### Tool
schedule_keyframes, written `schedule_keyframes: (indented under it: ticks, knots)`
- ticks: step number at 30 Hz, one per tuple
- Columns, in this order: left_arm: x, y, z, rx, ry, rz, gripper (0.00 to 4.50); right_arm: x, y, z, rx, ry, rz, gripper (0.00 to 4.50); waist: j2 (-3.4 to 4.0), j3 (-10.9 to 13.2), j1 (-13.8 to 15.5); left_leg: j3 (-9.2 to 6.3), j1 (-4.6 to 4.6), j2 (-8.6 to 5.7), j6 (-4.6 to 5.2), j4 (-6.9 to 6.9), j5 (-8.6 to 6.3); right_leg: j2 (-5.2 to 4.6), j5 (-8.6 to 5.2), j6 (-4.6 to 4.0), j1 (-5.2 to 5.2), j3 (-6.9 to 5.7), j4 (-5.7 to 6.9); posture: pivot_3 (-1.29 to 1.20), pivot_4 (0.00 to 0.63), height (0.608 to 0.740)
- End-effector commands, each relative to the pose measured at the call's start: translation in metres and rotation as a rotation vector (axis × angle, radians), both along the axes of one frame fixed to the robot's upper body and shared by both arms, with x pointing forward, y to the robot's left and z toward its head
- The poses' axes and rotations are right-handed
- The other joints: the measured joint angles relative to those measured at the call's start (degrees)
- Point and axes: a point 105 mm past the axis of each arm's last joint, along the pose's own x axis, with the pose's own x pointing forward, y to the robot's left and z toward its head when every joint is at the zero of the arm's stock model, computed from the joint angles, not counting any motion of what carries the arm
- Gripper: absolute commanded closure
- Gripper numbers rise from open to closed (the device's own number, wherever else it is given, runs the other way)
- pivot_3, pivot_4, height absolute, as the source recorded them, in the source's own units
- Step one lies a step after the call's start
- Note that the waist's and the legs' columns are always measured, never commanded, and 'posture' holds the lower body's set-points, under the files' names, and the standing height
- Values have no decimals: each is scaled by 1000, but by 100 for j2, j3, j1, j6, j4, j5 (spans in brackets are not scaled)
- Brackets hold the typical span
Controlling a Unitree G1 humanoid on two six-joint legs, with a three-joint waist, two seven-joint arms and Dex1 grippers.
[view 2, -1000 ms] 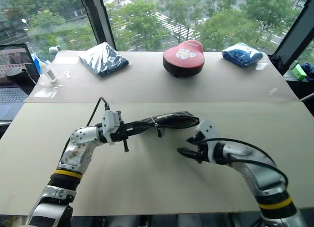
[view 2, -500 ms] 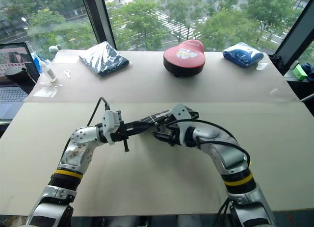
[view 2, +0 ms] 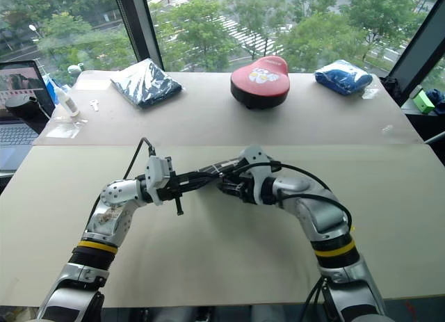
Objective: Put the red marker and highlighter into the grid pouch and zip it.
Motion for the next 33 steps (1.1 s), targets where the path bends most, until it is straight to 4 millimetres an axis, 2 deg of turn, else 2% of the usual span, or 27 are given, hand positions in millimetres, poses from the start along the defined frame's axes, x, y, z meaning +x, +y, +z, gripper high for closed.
schedule_keyframes:
  ticks: [1, 3, 11, 15, 19, 27, 31, 33]
  knots:
    - [-1, -1, 10, -15, -45, -4, 4500, 4, -4, 15, 14, -67, -20, 3932, 0, 0, 2, 0, 0, 0, 1, 0, -1, 0, 0, 0, 0, 0, 0, 0, 150, 740]
    - [0, -1, 10, -14, -47, -3, 4500, 5, -7, 16, 11, -70, -24, 4452, 0, 0, -1, 0, 0, 0, 1, 0, -1, 0, 0, 0, 0, 0, 0, 0, 150, 740]
    - [1, -2, 10, -16, -48, -2, 4500, 4, -14, 17, 10, -79, -34, 4452, 0, 0, -2, 0, 0, 0, 2, 0, -1, 0, 0, 0, 0, 0, 0, 0, 150, 740]
    - [2, -2, 9, -17, -47, -1, 4500, 7, -27, 17, -21, -91, -67, 4452, 0, 0, 4, 0, 0, 0, 2, 0, -1, 0, 0, 0, 0, 0, -1, 0, 150, 740]
    - [2, 0, 8, -14, -46, 4, 4500, -7, -58, 29, -73, -145, -47, 4452, 0, 0, 26, 0, -2, -1, 6, 0, -3, -1, 0, 0, 1, -1, -3, 0, 150, 740]
    - [1, 1, 6, -10, -42, 1, 4500, -10, -136, 30, -273, -166, -217, 4452, 0, 0, 14, 1, 0, 2, 30, 0, -18, -2, -1, 1, 6, 0, -7, 0, 150, 740]
    - [1, 1, 5, -10, -42, -3, 4500, -7, -165, 29, -336, -164, -302, 4452, -1, 1, 14, 2, 0, 4, 31, 1, -18, -3, -1, 1, 7, 2, -8, 0, 150, 740]
    - [2, 0, 5, -10, -43, -6, 4500, -5, -171, 28, -350, -167, -319, 4452, -1, 1, 14, 2, 0, 4, 31, 1, -18, -3, -1, 1, 8, 2, -8, 0, 150, 740]
